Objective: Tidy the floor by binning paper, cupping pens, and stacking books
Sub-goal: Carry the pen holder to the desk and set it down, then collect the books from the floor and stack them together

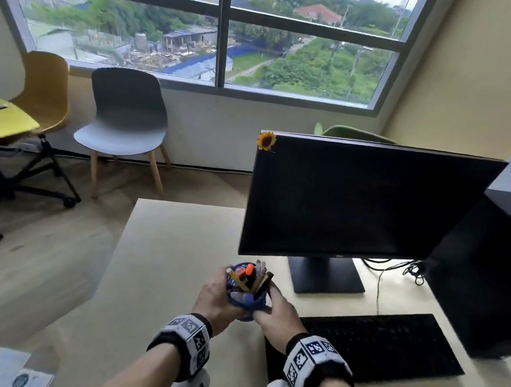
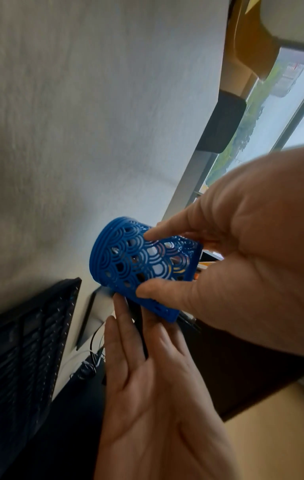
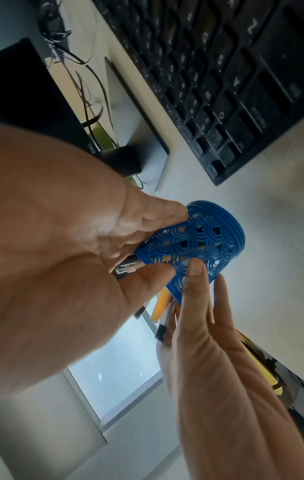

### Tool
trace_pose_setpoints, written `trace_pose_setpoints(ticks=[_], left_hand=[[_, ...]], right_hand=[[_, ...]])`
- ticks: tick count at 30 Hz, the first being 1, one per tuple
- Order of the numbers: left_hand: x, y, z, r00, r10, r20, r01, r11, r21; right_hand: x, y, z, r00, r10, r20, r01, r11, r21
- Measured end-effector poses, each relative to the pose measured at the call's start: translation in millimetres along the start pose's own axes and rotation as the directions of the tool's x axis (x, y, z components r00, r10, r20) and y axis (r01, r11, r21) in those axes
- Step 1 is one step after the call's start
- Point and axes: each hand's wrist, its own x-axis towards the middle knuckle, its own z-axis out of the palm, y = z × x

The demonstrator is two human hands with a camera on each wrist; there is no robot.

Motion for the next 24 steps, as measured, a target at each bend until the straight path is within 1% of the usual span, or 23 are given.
trace_pose_setpoints(ticks=[3,6,9,11,12,14,15,16,17,18,19,21,22,24], left_hand=[[4.0,-10.0,7.0,1.000,-0.016,0.017,0.016,1.000,0.005],[6.9,-22.6,13.7,0.998,-0.050,0.025,0.050,0.999,0.014],[10.3,-30.1,15.6,0.990,-0.144,0.007,0.143,0.989,0.043],[13.8,-33.8,13.6,0.974,-0.227,0.012,0.222,0.960,0.169],[14.1,-35.4,11.7,0.961,-0.276,0.025,0.263,0.938,0.226],[10.5,-35.7,4.0,0.934,-0.352,0.058,0.321,0.901,0.292],[6.1,-34.6,-1.0,0.925,-0.371,0.081,0.330,0.891,0.312],[0.4,-33.3,-6.2,0.918,-0.384,0.100,0.334,0.884,0.326],[-6.5,-31.6,-11.1,0.915,-0.388,0.110,0.334,0.881,0.334],[-14.6,-29.6,-16.3,0.915,-0.389,0.107,0.335,0.881,0.334],[-25.0,-28.8,-21.4,0.914,-0.394,0.093,0.346,0.880,0.325],[-53.1,-29.4,-34.0,0.910,-0.413,0.030,0.390,0.879,0.275],[-69.1,-30.7,-42.3,0.910,-0.414,-0.010,0.403,0.879,0.254],[-108.8,-39.3,-61.3,0.900,-0.426,-0.090,0.434,0.867,0.244]], right_hand=[[14.2,15.3,4.9,0.996,0.046,0.073,-0.049,0.998,0.038],[21.2,25.1,5.8,0.986,0.083,0.142,-0.082,0.997,-0.013],[27.0,21.8,-1.0,0.974,0.137,0.182,-0.106,0.979,-0.171],[30.3,18.2,-7.3,0.963,0.190,0.190,-0.117,0.933,-0.341],[31.2,17.2,-10.6,0.964,0.201,0.173,-0.112,0.899,-0.423],[29.7,11.9,-17.3,0.974,0.194,0.113,-0.103,0.834,-0.542],[25.9,6.1,-19.0,0.979,0.176,0.102,-0.086,0.813,-0.576],[21.9,0.0,-18.4,0.980,0.158,0.124,-0.054,0.802,-0.595],[18.0,-6.8,-16.2,0.973,0.144,0.179,-0.011,0.806,-0.592],[15.0,-13.1,-11.4,0.957,0.132,0.257,0.039,0.823,-0.567],[11.3,-19.7,-4.5,0.931,0.125,0.343,0.082,0.844,-0.530],[3.8,-33.7,16.4,0.862,0.101,0.497,0.135,0.899,-0.417],[1.5,-39.7,30.5,0.837,0.065,0.543,0.163,0.918,-0.362],[-10.4,-48.5,64.0,0.792,0.001,0.611,0.239,0.920,-0.311]])
